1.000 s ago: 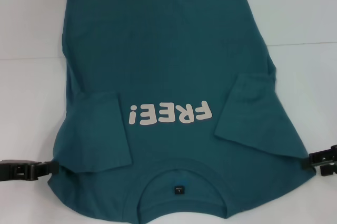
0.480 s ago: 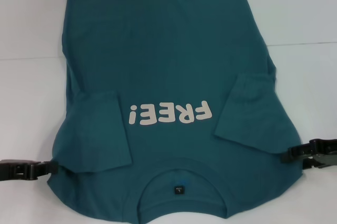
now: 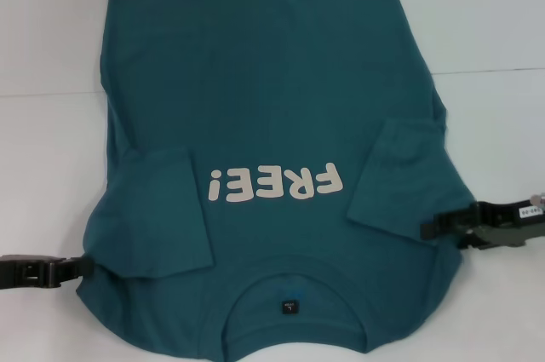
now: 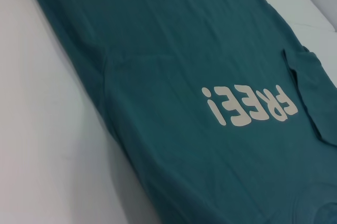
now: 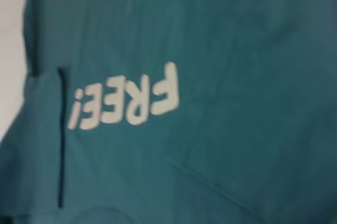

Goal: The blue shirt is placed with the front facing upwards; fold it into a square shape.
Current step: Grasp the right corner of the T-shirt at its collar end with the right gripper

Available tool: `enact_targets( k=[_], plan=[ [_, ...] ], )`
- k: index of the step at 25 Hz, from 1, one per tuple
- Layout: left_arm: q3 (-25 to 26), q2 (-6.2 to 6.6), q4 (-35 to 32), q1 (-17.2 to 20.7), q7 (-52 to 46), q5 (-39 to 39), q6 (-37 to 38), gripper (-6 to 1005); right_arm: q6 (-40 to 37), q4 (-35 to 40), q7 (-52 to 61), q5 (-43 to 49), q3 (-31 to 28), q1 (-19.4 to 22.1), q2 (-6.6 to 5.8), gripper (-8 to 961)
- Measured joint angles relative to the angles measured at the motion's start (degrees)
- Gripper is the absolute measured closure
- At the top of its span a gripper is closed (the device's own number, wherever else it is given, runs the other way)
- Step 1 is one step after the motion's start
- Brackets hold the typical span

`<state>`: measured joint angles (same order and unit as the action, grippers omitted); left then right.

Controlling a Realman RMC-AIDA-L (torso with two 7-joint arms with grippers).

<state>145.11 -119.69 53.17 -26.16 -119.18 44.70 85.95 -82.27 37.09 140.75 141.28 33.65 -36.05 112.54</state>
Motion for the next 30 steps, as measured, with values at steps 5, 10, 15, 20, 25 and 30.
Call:
enact_targets(
  k=[5,10,15,20,25,30],
  plan=[
    [0.0,-0.01,0.0,0.1,0.0,0.0,-0.1,976,0.5,-0.3,0.1,-1.1,0.2,-1.1,0.23,194],
    [0.0,-0.01,0.0,0.1,0.0,0.0,-0.1,975,2.5,-2.1,0.2,-1.2,0.4,-2.9,0.31,194],
    [0.0,-0.01,-0.1,0.0,0.1,0.0,-0.1,975,4.0,-3.0,0.0,-1.2,0.5,-4.1,0.69,194],
    [0.0,-0.01,-0.2,0.1,0.1,0.0,-0.2,974,4.0,-3.0,0.1,-1.2,0.2,-4.7,0.84,193],
    [0.0,-0.01,-0.2,0.2,0.3,0.0,-0.2,974,3.2,-2.4,0.4,-2.5,-0.2,-4.3,0.53,197],
    [0.6,0.01,-0.6,0.2,0.7,0.0,-0.2,973,2.0,-2.3,0.5,-3.9,-0.4,-3.7,-0.59,201]
  ],
)
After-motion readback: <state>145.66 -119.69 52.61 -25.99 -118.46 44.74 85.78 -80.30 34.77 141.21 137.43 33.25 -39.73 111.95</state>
